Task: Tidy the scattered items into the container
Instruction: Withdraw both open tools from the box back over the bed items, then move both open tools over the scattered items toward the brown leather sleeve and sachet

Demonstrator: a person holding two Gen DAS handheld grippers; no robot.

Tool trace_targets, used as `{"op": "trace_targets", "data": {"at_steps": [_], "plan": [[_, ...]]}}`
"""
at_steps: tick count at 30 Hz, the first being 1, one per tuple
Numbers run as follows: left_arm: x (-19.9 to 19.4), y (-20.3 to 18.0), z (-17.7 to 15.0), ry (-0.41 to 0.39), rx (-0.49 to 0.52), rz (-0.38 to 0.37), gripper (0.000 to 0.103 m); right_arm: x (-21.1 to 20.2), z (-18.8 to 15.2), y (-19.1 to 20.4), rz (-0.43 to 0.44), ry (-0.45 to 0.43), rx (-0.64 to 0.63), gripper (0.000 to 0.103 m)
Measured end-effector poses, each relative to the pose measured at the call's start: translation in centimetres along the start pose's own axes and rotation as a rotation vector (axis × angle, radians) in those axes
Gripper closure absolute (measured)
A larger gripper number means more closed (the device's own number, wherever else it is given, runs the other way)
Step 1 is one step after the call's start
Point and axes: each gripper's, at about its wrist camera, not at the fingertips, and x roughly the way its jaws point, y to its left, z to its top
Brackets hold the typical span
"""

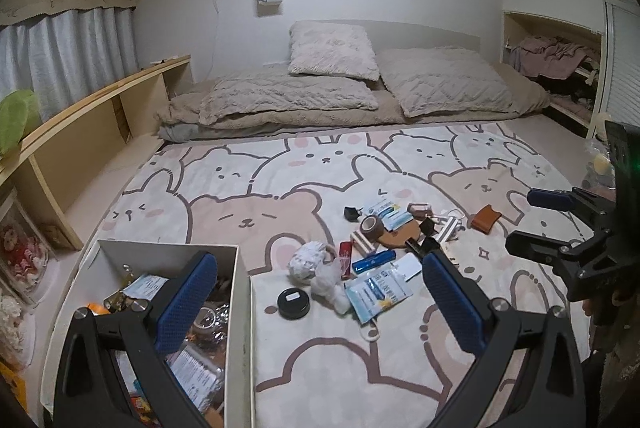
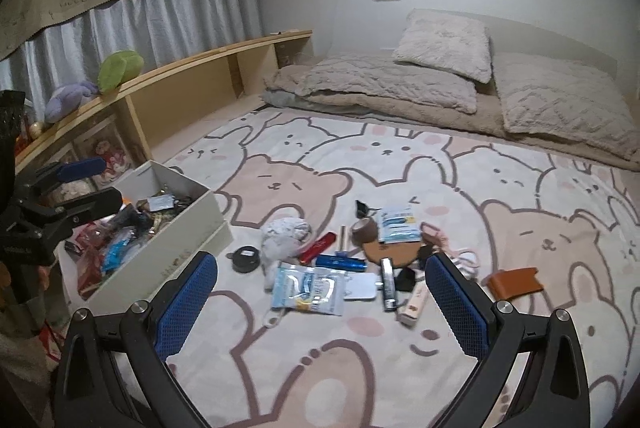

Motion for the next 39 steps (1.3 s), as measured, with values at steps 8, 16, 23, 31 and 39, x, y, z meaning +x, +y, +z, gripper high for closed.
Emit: {"op": "trace_targets", "data": {"at_steps": [8, 16, 23, 31, 39], "plan": [[0.8, -1.4, 0.2, -0.029, 0.001, -0.008, 0.000, -0.6, -0.2, -2.5, -0.018, -0.022, 0.042, 0.000], [1.4, -1.7, 0.2, -0.066, -0.030, -0.016, 0.000, -0.6, -0.8, -4.0, -0.022, -0.039, 0.057, 0.000], [2.9, -2.5, -0.3, -0.053, -0.048, -0.035, 0.000, -0.4, -1.7, -5.6, -0.040, -0.041, 0.066, 0.000], [5.3, -3.6, -1.1, -0.026, -0.058, -0.057, 0.000, 0.6, -3.1, -7.3, -0.061, -0.029, 0.069, 0.000], [7.8, -3.9, -2.0, -0.003, -0.099, -0.053, 0.000, 2.2, -4.3, -8.9, -0.070, 0.012, 0.077, 0.000]]}}
